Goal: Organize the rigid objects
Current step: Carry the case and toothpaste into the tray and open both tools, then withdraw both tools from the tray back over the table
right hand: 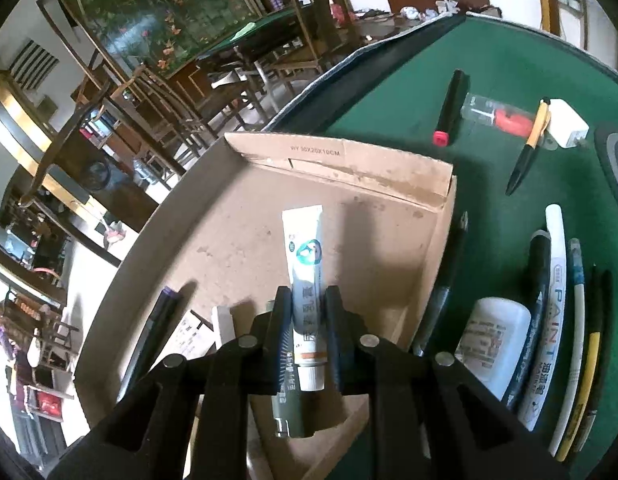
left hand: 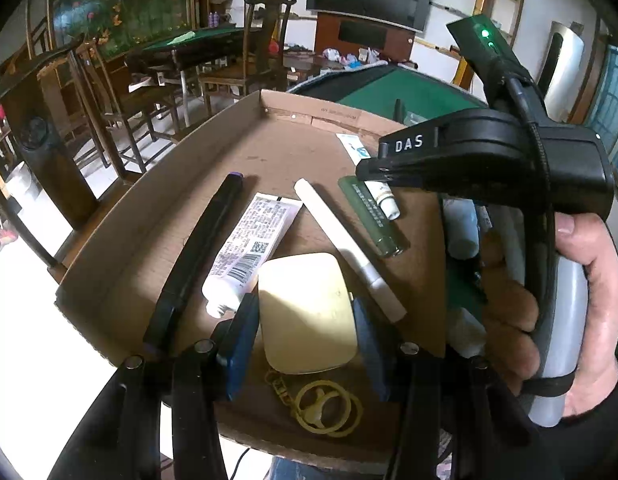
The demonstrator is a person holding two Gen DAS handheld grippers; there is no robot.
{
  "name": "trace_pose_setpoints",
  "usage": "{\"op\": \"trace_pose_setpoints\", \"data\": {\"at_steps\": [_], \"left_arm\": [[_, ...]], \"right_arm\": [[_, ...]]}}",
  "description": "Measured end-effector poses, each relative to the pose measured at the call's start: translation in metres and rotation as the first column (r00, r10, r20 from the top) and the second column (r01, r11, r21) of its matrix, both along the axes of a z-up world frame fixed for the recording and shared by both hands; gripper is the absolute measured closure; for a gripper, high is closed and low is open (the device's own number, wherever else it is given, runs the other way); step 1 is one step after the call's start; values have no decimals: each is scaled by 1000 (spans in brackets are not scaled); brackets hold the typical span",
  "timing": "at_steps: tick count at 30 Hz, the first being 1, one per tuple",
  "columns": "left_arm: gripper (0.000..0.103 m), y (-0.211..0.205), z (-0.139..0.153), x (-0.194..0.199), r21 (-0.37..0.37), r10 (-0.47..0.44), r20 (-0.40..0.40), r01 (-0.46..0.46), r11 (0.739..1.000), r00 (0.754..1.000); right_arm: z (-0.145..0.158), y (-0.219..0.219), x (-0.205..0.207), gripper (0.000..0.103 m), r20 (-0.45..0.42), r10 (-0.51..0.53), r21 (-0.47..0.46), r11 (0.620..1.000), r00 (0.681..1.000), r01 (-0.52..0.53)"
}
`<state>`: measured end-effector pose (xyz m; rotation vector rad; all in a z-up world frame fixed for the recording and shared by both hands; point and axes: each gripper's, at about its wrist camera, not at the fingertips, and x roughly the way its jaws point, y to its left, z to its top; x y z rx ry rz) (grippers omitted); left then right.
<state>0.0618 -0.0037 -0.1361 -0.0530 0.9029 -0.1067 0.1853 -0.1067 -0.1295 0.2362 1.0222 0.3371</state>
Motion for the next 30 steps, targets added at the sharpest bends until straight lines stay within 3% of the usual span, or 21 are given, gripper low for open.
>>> {"op": "trace_pose_setpoints", "data": {"at_steps": [5, 9, 16, 18, 19, 21, 23, 30], "left_arm": [[52, -1, -1, -2, 20, -14, 30, 13, 1000, 999], [52, -2, 0, 0, 30, -41, 32, 40, 999, 999], [50, -1, 0, 5, 25, -73, 34, 72, 997, 997], [38, 0, 0, 7, 3, -98, 31, 98, 995, 995], [27, 2, 0, 6, -16, -104, 31, 105, 994, 994], [21, 9, 5, 2, -53, -98, 58, 101, 993, 994], [8, 17, 11, -2, -79, -69, 90, 76, 994, 994], [8, 47, 32, -14, -200, 52, 143, -23, 980, 988]], "right_arm": [[1, 2, 5, 86, -20, 2, -10, 1000, 1000, -3], [4, 1, 3, 69, -11, 8, 22, 1000, 1000, -7], [10, -2, 1, 65, 7, -8, 34, 999, 1000, 8], [15, -8, 0, 64, 13, -18, 57, 998, 1000, 17], [19, -13, -2, 63, 19, -25, 71, 997, 1000, 23], [25, -21, -6, 60, 29, -34, 85, 996, 999, 31], [33, -34, -16, 58, 42, -57, 104, 993, 998, 52], [52, -85, -71, 50, 94, -98, 210, 975, 991, 76]]}}
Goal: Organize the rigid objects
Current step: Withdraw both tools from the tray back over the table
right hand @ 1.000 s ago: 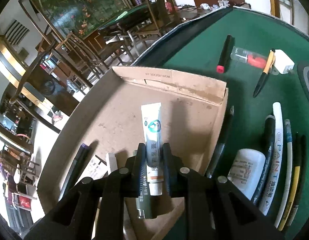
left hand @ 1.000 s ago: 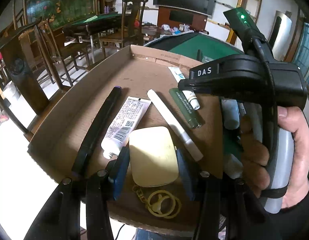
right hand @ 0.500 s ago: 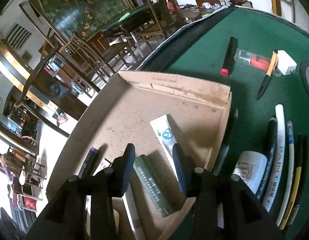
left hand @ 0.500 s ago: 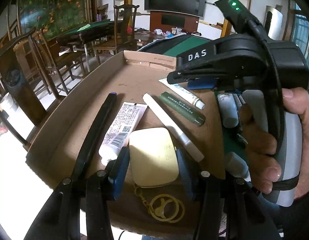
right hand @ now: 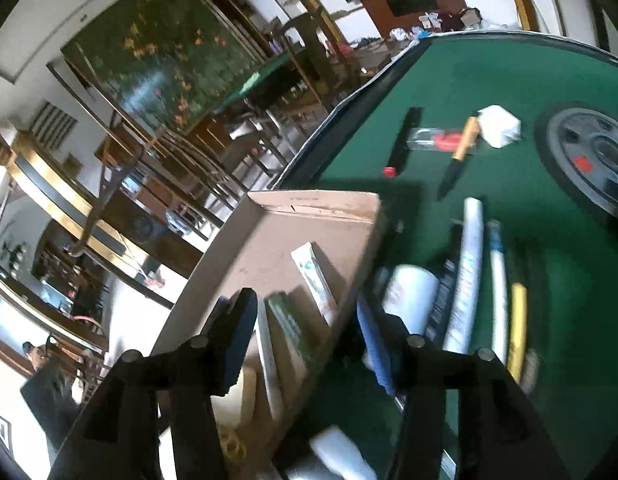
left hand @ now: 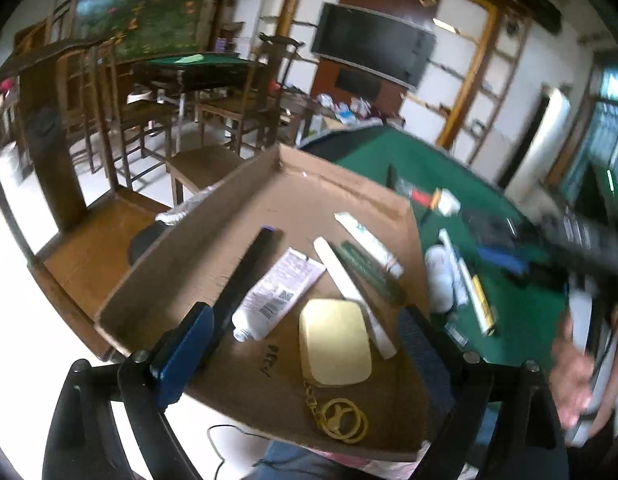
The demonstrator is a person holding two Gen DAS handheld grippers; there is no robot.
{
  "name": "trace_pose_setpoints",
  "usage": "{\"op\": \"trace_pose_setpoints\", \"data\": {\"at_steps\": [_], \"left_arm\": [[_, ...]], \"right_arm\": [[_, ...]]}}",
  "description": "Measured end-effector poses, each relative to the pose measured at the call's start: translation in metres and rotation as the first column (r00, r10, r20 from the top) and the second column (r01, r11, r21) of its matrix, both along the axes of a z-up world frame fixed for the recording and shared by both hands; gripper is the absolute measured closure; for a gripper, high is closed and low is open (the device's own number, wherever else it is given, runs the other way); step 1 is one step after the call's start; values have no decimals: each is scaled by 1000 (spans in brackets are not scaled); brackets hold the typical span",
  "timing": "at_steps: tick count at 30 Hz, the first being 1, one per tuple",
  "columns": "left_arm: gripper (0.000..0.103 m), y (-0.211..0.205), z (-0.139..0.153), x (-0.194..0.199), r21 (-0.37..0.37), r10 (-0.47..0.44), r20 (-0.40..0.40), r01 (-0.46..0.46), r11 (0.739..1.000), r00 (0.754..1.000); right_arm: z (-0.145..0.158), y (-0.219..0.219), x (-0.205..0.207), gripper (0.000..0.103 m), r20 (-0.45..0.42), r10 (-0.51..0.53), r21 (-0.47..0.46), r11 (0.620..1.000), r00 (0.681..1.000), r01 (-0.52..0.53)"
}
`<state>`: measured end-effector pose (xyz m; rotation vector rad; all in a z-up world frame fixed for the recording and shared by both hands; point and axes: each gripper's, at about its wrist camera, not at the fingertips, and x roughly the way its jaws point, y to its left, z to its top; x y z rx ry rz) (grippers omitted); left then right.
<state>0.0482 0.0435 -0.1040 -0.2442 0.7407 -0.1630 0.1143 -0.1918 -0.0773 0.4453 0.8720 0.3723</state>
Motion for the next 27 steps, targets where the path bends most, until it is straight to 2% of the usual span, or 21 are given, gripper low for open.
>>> {"op": "trace_pose_setpoints", "data": {"at_steps": [3, 6, 10, 13, 16, 19, 22, 27], "left_arm": [[8, -4, 9, -9, -23, 5, 11, -5, 1000, 1000], [8, -25, 17, -19, -13, -31, 24, 31, 999, 999], [8, -60, 22, -29, 22, -107, 29, 106, 994, 994], [8, -79, 21, -35, 52, -146, 21, 144, 988, 989], [8, -92, 18, -38, 76, -178, 3, 177, 981, 984], [8, -102, 15, -40, 97, -196, -11, 196, 976, 981], [8, -109, 11, -42, 127, -205, -13, 205, 971, 979], [8, -119, 8, -40, 170, -258, -31, 259, 951, 966]], "right_arm": [[-2, -23, -27, 48, 11, -19, 16, 1000, 1000, 19], [-10, -48, -47, 48, -2, -38, 42, 998, 999, 38], [-22, -73, -62, 48, -11, -92, -6, 996, 996, 92], [-35, -94, -59, 49, -49, -145, -55, 988, 988, 142], [-47, -110, -49, 53, -91, -185, -85, 980, 979, 177], [-59, -115, -35, 66, -149, -198, -115, 977, 969, 182], [-64, -113, -23, 70, -164, -199, -160, 972, 966, 173], [-65, -103, -7, 71, -161, -207, -257, 953, 965, 161]]}}
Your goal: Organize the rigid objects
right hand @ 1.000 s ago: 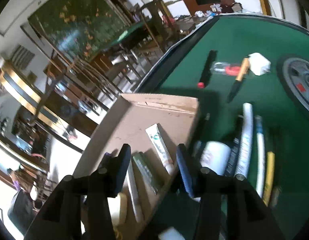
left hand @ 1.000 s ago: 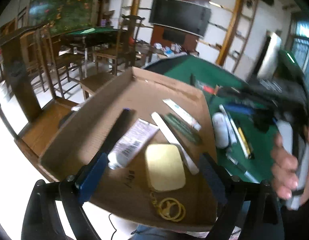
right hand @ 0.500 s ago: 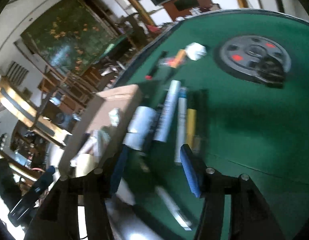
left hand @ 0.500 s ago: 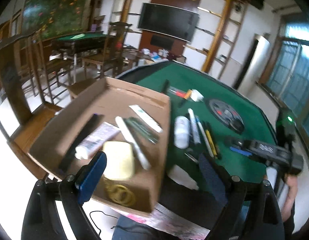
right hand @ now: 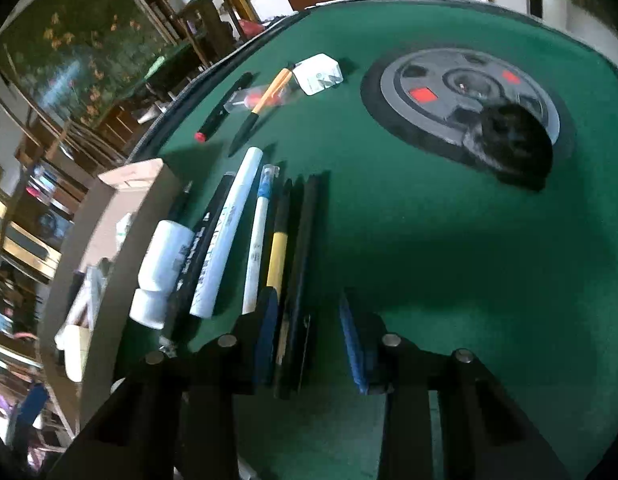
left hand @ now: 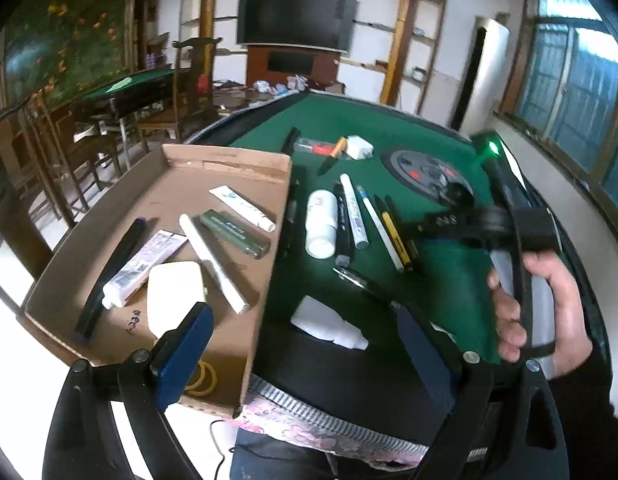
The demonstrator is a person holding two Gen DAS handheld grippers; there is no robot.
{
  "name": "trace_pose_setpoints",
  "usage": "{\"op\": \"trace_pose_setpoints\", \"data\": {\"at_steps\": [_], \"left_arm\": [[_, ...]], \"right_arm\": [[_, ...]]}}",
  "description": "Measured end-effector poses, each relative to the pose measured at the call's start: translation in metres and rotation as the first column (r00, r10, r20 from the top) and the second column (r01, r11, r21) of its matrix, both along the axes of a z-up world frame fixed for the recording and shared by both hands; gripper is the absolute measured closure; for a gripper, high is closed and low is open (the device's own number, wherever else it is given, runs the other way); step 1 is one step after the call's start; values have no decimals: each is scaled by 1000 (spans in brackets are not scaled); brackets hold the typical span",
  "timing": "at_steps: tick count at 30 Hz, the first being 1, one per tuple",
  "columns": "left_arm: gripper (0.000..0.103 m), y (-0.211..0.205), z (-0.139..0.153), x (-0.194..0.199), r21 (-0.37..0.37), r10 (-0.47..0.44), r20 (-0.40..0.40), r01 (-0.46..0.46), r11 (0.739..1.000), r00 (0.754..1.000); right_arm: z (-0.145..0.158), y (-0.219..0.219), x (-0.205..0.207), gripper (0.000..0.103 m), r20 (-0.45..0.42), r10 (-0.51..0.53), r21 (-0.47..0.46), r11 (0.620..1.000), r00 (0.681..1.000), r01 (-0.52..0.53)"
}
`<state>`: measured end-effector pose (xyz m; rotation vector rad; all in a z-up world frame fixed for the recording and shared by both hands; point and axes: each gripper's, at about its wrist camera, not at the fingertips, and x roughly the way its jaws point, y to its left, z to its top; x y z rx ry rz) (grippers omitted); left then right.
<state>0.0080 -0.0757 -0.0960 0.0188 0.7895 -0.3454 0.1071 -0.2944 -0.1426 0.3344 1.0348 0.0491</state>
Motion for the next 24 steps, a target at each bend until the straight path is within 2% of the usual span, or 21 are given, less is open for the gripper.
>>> {"op": "trace_pose_setpoints", "data": {"at_steps": [3, 5, 6, 10, 15, 19, 21, 23, 24], "left_arm": [[8, -7, -4, 1, 21, -54, -40, 55, 998, 998], [8, -10, -6, 2, 5, -79, -71, 80, 997, 994], [8, -11, -7, 2, -4, -88, -85, 88, 996, 993], [9, -21, -10, 4, -50, -116, -155, 109, 993, 981], [24, -36, -17, 16, -49, -78, -236, 68, 996, 969], [28, -51, -35, 37, 68, 14, -288, 6, 998, 958], [39, -57, -48, 46, 121, 49, -323, -10, 993, 945], [41, -61, -50, 46, 169, 83, -280, -36, 985, 956], [41, -63, -51, 47, 161, 79, -264, -36, 986, 961]], "right_arm": [[-1, 10, -1, 77, 8, 2, -102, 995, 1000, -1], [-1, 13, -6, 88, 22, -10, -147, 989, 1000, 13], [-2, 13, -9, 89, 21, -19, -174, 985, 1000, 22], [-1, 7, -21, 89, 30, -17, -165, 986, 999, 21], [-1, 7, -23, 89, 37, -16, -161, 987, 999, 22], [-2, 2, -30, 89, 37, -27, -105, 994, 999, 31], [-3, -2, -40, 89, 39, -29, -70, 997, 999, 32], [-3, -7, -51, 89, 41, -39, -20, 999, 998, 40], [-4, -9, -54, 89, 41, -42, -4, 999, 998, 42]]}}
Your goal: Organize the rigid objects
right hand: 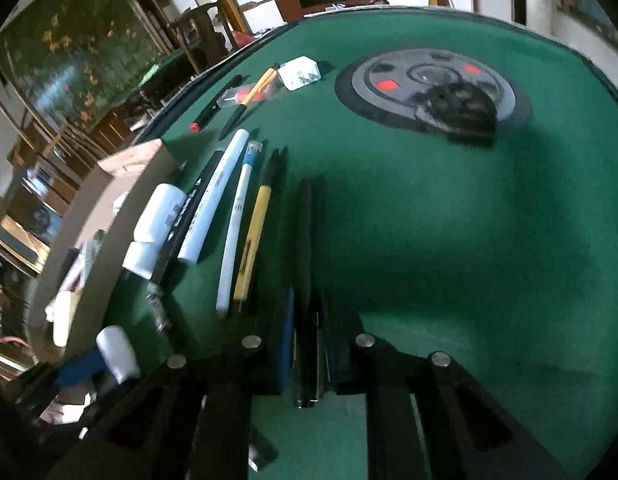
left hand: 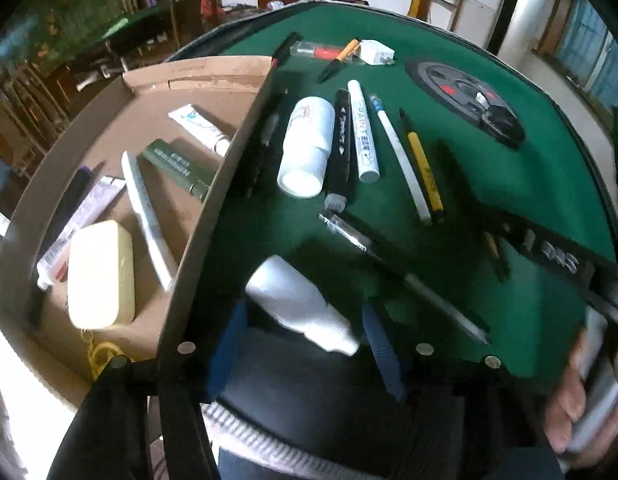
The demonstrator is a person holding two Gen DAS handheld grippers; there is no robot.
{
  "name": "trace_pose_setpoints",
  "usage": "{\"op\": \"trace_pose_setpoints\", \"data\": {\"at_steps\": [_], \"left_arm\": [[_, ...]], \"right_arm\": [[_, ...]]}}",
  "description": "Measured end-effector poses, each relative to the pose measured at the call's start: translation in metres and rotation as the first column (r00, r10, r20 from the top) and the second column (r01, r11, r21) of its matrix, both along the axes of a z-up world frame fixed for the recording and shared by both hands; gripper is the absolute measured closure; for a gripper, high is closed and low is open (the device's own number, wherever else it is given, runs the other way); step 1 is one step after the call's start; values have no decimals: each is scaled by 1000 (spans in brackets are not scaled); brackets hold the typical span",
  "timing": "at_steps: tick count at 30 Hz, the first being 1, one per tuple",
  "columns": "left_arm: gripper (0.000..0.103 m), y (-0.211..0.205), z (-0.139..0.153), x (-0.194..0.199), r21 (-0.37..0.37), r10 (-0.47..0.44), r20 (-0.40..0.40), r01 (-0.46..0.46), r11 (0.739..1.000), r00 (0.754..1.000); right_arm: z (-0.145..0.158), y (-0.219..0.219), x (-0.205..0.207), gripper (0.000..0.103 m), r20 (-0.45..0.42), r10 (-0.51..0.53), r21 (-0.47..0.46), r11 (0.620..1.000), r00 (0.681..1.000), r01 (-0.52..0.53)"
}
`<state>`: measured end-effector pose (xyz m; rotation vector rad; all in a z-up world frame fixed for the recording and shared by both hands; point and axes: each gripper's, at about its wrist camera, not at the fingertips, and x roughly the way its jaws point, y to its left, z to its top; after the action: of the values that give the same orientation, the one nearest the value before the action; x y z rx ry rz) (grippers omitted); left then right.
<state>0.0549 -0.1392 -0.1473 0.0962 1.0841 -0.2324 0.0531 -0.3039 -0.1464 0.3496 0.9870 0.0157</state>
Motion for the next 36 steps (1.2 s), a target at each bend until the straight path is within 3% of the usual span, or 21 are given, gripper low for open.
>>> {"op": "trace_pose_setpoints", "data": {"at_steps": [1, 2, 4, 8, 14, 23, 28, 32, 36], "left_arm": [[43, -2, 0, 1, 0, -1, 18, 1, 1000, 1000], [56, -4, -1, 2, 28, 3, 31, -4, 1000, 1000], [72, -4, -1, 2, 45, 1, 46, -3, 999, 999], [71, 2, 3, 0, 22, -29, 62, 28, 999, 998], [71, -9, 2, 4, 57, -83, 77, 79, 995, 994], [73, 27, 17, 7, -128, -138, 54, 144, 981, 989], [73, 17, 14, 7, -96, -130, 65, 136, 986, 989], [73, -7, 4, 4, 73, -154, 107, 146, 987, 982], [74, -20, -3, 7, 134, -179, 126, 162, 978, 976]], "right_arm": [[0, -1, -3, 89, 2, -2, 10, 1000, 1000, 2], [0, 0, -4, 89, 4, -5, 14, 1000, 1000, 5], [0, 2, -7, 89, 10, -12, 10, 1000, 1000, 12], [0, 7, -14, 89, 31, -38, -16, 999, 999, 38], [0, 9, -20, 89, 28, -30, -37, 999, 999, 31], [0, 11, -38, 89, 29, -21, -42, 999, 999, 22], [1, 18, -39, 89, 29, -36, -85, 996, 999, 38], [1, 23, -41, 89, 26, -41, -118, 992, 999, 44], [1, 25, -42, 89, 28, -45, -133, 990, 999, 48]]}}
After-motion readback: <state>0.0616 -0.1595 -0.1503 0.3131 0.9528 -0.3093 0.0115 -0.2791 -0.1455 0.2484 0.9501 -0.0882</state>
